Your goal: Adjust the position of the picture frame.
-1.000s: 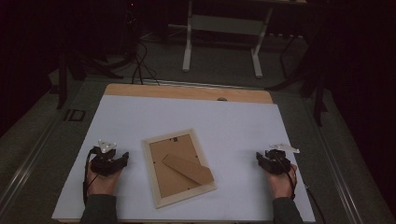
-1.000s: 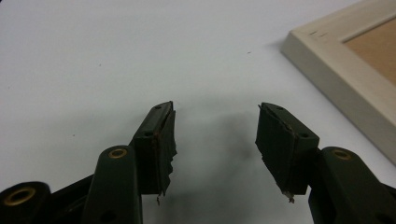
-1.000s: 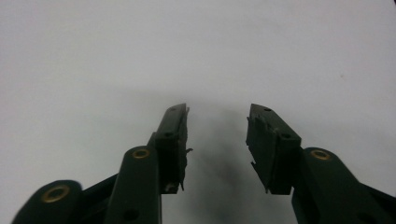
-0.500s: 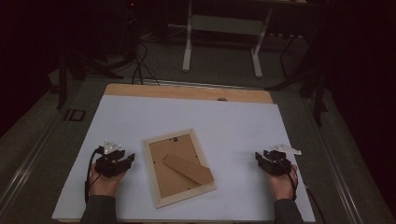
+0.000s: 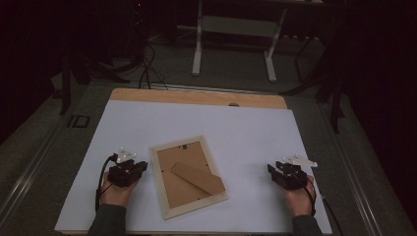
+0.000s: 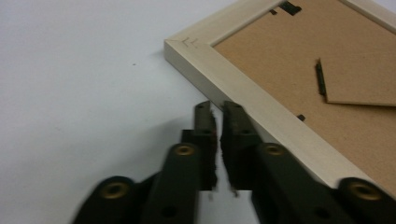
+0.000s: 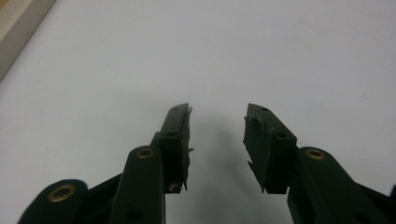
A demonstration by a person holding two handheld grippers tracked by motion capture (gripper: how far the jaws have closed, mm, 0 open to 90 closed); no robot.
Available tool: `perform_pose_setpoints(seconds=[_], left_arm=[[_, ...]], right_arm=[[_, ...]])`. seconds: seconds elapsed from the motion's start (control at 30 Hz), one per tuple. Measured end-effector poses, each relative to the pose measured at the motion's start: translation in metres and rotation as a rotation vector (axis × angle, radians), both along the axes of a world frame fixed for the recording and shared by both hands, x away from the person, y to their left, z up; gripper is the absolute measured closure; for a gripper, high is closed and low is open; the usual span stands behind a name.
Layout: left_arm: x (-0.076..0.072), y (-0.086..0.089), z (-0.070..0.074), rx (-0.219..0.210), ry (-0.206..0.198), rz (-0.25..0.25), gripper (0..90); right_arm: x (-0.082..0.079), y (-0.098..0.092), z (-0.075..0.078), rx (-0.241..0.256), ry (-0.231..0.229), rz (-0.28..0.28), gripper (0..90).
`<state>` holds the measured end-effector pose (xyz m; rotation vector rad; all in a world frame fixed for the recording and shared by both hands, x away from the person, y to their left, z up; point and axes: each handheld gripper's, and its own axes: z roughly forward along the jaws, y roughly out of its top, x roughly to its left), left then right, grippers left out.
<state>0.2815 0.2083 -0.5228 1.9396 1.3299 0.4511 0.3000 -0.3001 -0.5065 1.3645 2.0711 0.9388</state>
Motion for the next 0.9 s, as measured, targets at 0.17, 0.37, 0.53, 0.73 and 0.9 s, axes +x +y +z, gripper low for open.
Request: perform_pose_setpoints(seconds=[0.17,0.37,0.53,0.73,0.9], left_arm=[[0.001,-0.003,0.001,0.012,0.000,-0.020,90.0],[0.000,-0.009,-0.001,0.040,0.007,-0.027,90.0],[0.001,-0.012,-0.003,0.057,0.018,-0.034,90.0],[0.004,-0.016,-0.005,0.051,0.053,-0.043,90.0],[0.007,-0.019,-0.009,0.073,0.065,-0.035,90.0]], right_arm=[[-0.004,-0.001,0.005,-0.023,-0.007,0.014,59.5],[-0.007,-0.005,0.013,0.060,-0.004,0.041,59.4],[-0.008,-0.005,0.017,0.067,-0.009,0.053,58.9],[-0.009,-0.004,0.017,0.065,-0.004,0.064,58.6],[-0.007,-0.004,0.016,0.104,0.005,0.074,58.6]])
